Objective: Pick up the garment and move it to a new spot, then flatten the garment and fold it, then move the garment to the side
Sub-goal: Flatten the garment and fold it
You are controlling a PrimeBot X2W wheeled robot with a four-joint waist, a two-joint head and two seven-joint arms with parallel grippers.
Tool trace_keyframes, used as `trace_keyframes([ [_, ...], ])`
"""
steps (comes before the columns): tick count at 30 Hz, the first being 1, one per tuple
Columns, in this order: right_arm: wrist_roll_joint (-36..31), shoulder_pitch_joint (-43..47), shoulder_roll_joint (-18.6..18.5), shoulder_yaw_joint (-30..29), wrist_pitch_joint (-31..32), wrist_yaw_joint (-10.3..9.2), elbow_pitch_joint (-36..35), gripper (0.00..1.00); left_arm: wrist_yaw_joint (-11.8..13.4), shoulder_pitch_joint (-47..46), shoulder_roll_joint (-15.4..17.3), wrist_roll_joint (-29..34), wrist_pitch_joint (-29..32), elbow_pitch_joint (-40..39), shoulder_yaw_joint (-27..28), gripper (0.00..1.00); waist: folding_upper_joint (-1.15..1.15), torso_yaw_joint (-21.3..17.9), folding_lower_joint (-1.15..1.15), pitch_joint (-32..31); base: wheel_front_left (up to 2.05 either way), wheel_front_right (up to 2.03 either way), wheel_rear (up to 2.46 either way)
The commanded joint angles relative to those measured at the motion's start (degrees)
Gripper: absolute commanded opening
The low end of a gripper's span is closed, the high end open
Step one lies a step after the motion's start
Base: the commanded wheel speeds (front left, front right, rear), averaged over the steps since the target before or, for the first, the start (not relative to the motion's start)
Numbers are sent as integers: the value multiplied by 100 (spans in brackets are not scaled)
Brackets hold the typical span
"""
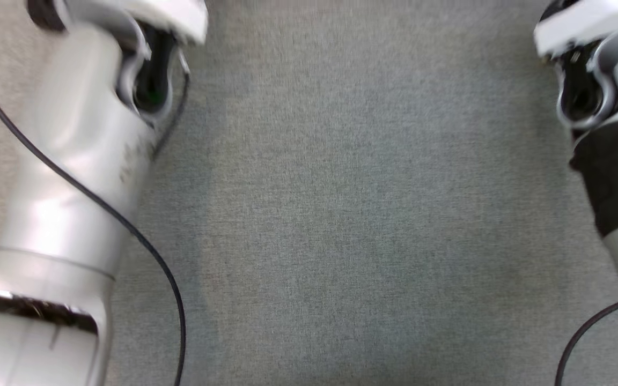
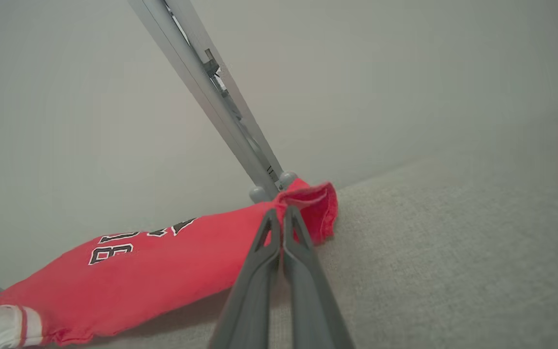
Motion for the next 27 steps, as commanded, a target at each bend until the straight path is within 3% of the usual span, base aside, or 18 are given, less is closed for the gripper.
trace_keyframes([
  [1, 206, 215, 12, 74, -20, 4, 107, 0, -9, 212, -11, -69, -21, 46, -96, 0, 0, 20, -1, -335, 0, 0, 0],
  [7, 881, 1019, -23, 610, 374, 4, 357, 0, -8, 1187, -39, -419, -22, 294, -351, 0, 0, 7, -1, -1008, 0, 0, 0],
  [17, 1666, 1837, -96, 876, 697, 4, 593, 0, -8, 2316, -18, -727, -21, 295, -815, 0, 0, 54, -1, -1723, 0, 0, 0],
  [27, 2123, 2524, -157, 1115, 789, 4, 506, 0, -9, 3439, -6, -1042, -22, 18, -660, 0, 0, 107, -1, -2321, 0, 0, 0],
])
